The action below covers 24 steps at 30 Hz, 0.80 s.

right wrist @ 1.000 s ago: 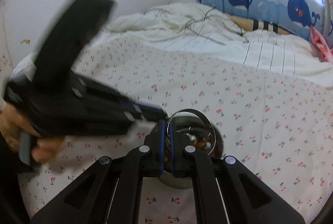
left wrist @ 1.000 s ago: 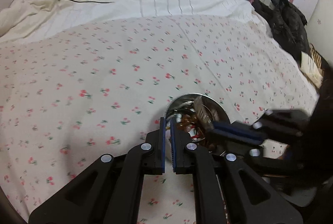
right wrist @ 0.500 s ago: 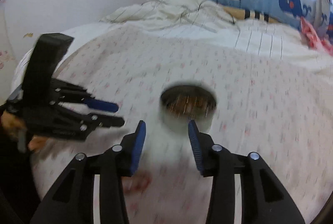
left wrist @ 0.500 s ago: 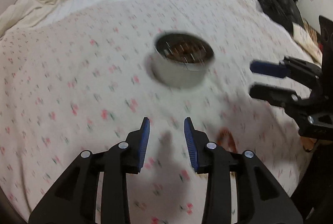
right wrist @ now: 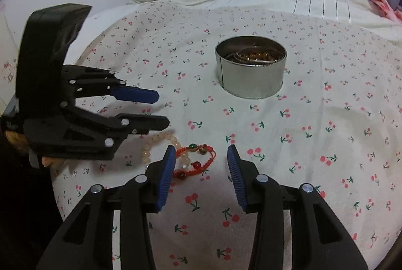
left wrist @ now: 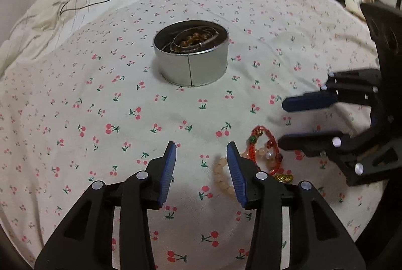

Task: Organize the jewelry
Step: 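Grasp the red string bracelet with the right gripper while the left grasps the beige bead strand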

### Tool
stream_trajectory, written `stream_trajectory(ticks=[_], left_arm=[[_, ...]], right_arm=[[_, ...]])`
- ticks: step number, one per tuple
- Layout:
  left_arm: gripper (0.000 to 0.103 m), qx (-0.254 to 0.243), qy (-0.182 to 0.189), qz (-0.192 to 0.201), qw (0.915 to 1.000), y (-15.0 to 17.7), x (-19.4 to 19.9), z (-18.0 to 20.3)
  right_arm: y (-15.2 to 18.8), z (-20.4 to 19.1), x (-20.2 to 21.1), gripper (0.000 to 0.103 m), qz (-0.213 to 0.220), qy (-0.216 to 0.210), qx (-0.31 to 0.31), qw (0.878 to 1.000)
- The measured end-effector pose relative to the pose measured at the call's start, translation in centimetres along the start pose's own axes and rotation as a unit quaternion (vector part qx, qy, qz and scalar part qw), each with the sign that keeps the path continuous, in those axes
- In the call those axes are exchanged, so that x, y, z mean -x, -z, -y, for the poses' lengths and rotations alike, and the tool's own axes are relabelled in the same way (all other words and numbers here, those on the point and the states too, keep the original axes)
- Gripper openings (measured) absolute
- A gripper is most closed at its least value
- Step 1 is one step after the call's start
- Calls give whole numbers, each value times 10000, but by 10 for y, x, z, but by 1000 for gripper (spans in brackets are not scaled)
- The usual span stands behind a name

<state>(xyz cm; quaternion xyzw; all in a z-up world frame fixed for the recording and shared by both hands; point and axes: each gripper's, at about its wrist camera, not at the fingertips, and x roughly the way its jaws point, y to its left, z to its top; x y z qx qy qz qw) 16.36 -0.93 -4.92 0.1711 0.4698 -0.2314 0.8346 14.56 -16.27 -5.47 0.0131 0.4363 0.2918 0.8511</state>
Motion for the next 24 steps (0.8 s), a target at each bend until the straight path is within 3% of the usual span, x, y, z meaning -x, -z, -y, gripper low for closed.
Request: stream_trajectory(ticks=[15,16,18,21,23,24], left_arm=[[49,-352,-55,-183,9992,4,-7,10],[52,-373,-56,-229,9990,5,-9,11],[58,-434,-83,-341,9984,7,-14,13],[60,-445,-67,-432,9981,12,-23,12],[51,-389,142,-451,9981,13,-23,8],[27,-395,327,-465,9976,14,-21,7]], right_arm=[[-3,7,-32,43,-326,-77,-217,9992],[-4,7,-32,40,-317,-81,-223,9992],[-4,7,-32,2,-326,-133,-223,9991],[-6,10,-25,2,-161,-96,-300,9994],[-8,15,-17,2,-1,3,-378,9993],[-9,18,-14,1,50,20,-445,9990]])
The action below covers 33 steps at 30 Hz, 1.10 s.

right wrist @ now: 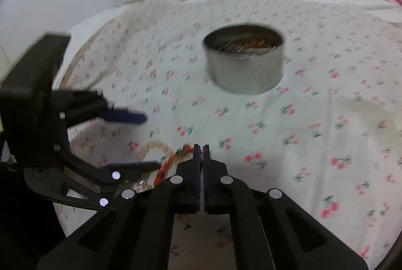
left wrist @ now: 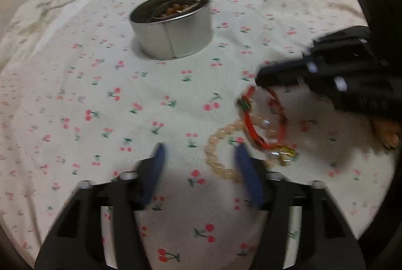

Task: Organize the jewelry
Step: 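Grasp the red string bracelet with the right gripper while the left grasps the beige bead strand, then carry both bracelets over the silver tin and open both grippers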

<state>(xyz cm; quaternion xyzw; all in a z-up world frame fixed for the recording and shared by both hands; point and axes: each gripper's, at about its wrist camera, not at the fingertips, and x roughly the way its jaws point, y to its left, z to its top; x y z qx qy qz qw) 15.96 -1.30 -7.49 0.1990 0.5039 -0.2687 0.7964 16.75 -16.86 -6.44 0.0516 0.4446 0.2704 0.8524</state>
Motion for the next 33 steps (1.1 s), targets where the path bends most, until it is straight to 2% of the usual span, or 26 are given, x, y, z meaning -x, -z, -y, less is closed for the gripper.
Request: stream_trajectory(ticks=[1,4,8,11,12,13,14,15,17,18,19,20,21,25,33], left_arm=[[7,-44,66,9,10000,1,2,0],[7,-166,64,81,9998,4,5,1],[7,47,256,318,9992,1,18,-7],[7,107,357,388,9986,1,25,-13],[7,154,353,413,9984,2,26,-14],[7,198,329,414,9984,2,26,-14],[7,206,293,392,9986,2,25,-16],[7,191,239,356,9989,2,22,-16],[7,125,116,231,9996,2,16,-14],[7,98,57,172,9998,2,12,-12],[7,67,-18,100,9999,2,8,-11],[7,51,-66,57,9999,3,7,-11],[7,46,-100,31,9999,3,5,-10],[7,148,-126,180,9996,1,12,-14],[7,620,256,1124,9914,-23,71,-33]], right_arm=[[-1,4,4,1,58,34,-58,10000],[-4,9,15,1,234,78,-140,9996],[-7,10,23,1,359,34,-166,9992],[-7,6,19,2,171,-170,-94,9997],[-6,2,15,19,87,-179,-62,9998],[-5,1,12,45,55,-149,-56,9999],[-4,-4,10,88,137,33,-7,9999],[-3,-10,7,89,194,108,112,9997],[-2,-21,-6,86,-1,166,387,9991],[0,-24,-16,64,-164,266,478,9984],[2,-24,-27,47,-400,316,476,9976],[4,-23,-29,24,-425,383,482,9972],[4,-23,-28,7,-444,314,477,9974],[0,-22,-7,5,-134,-128,349,9992],[-17,-14,51,5,897,-366,67,9953]])
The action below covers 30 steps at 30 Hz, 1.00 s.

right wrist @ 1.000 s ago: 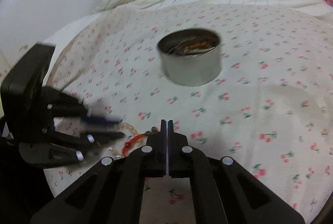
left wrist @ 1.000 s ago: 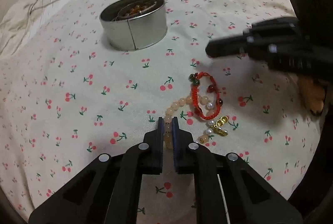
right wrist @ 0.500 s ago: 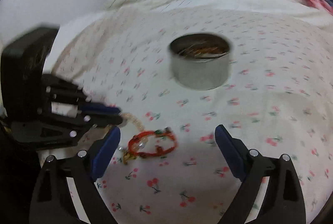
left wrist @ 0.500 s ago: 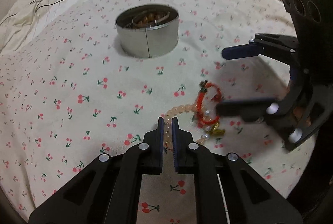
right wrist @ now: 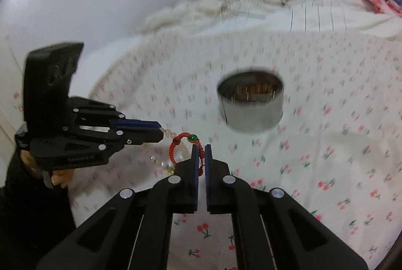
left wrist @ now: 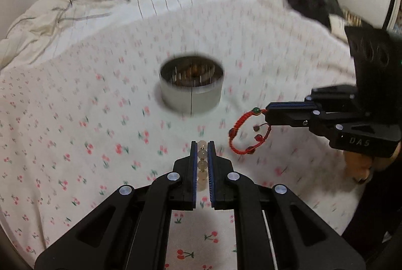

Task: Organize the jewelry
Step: 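Carry both bracelets over the silver tin and open both grippers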

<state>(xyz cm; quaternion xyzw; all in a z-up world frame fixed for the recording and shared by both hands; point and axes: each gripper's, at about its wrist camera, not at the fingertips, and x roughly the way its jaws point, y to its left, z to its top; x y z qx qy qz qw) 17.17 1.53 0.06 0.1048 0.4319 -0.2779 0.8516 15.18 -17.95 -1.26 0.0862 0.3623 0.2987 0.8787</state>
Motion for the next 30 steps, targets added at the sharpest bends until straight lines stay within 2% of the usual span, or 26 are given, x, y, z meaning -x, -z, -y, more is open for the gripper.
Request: stream_trajectory(ticks=[3,10,13,20,21,24,26,29,30], left_arm=[[7,53,90,237,9997,-17,14,2],[7,59,187,680,9975,-63,23,7],[7,163,223,755,9968,-80,10,3],[7,587,616,647,9943,-98,-41,-13],[7,661,566,553,9947,-99,-51,-17],[7,739,-59,178,9971,-97,-84,-29],[8,780,-275,6,9966,-93,-95,-37],[17,904,-187,5,9957,-87,-94,-49],[24,953,-149,48,9953,-87,-90,-52]], right_arm=[[-12,1,18,5,350,72,-30,9994],[-40,10,39,5,770,277,-118,9966],[-49,18,37,5,797,376,-172,9960],[-58,44,26,5,711,672,-460,9941],[-60,47,23,5,681,711,-498,9939],[-67,56,6,5,527,791,-566,9939],[-70,59,-5,5,419,808,-558,9943],[-75,60,-26,5,216,860,-497,9948],[-77,59,-34,5,142,902,-464,9947]])
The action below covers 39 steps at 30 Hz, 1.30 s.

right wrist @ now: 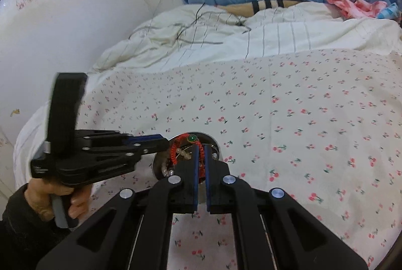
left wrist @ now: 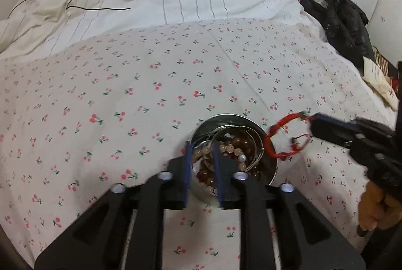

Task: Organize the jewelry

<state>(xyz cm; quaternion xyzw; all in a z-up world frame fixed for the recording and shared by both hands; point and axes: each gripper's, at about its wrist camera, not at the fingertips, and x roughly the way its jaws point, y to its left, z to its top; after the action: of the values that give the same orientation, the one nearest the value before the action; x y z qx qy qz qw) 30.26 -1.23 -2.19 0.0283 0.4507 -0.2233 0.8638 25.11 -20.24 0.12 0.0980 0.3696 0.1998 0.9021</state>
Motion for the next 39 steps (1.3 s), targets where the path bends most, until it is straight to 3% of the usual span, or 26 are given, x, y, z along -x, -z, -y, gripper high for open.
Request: stream_trajectory(ticks=[3,5,8,10,11,13,14,17,22,24,27,39], left_arm=[[37,188,53,170,9997,-2,14,-11],[39,265,66,221,9994,-1,23,-16],[44,263,-208,277,9991,6,36,-17],[59,183,-631,371,9971,17,45,-11],[62,143,-816,404,9957,22,49,-7],[76,51,-1113,462,9927,36,55,3],[78,16,-1175,476,9919,41,59,5],[86,20,-1514,538,9870,59,66,16],[90,366,-1662,630,9834,88,74,23],[90,408,-1583,604,9847,91,73,25],[91,395,-1748,660,9816,92,75,25],[93,462,-1712,668,9819,91,75,24]], right_arm=[[0,-4,-16,5,-193,41,60,9998],[1,-9,-29,5,-378,74,141,9992],[7,-14,-42,7,-606,251,284,9974],[11,-16,-33,34,-419,428,314,9977],[13,-18,-23,60,-209,621,323,9973],[19,-24,-3,65,123,927,385,9949],[23,-27,6,67,229,1097,417,9928],[51,-41,33,87,563,1851,443,9801],[85,-46,38,89,287,2251,372,9732],[87,-46,36,89,234,2346,382,9711],[81,-48,34,90,325,2491,449,9669],[83,-50,29,91,302,2461,447,9678]])
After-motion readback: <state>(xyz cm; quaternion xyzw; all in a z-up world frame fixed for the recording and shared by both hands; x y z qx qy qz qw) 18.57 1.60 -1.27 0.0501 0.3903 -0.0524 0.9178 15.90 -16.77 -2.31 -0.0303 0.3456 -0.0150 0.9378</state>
